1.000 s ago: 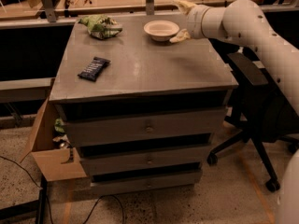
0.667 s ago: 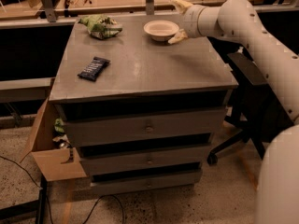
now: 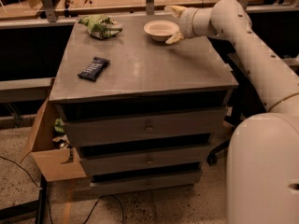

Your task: Move paper bowl near rxbar blueberry

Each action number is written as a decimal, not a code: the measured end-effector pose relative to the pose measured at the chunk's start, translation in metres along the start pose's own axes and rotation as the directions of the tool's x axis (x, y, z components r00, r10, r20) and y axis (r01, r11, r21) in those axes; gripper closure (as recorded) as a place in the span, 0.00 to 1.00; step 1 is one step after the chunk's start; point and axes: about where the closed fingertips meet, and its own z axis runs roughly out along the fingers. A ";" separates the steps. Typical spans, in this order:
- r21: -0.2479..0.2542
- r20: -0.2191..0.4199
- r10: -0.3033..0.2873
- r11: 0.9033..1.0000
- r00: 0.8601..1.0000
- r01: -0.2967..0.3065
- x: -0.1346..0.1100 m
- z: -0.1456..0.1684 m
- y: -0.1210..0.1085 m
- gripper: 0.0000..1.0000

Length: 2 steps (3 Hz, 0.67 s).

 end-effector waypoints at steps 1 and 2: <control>-0.009 0.000 -0.008 1.000 1.000 0.008 0.007 0.014 0.001 0.32; -0.026 0.001 -0.006 1.000 1.000 0.006 0.013 0.023 0.006 0.31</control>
Offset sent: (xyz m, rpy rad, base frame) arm 0.0384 -0.0067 -0.0184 -0.0295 0.0325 0.0018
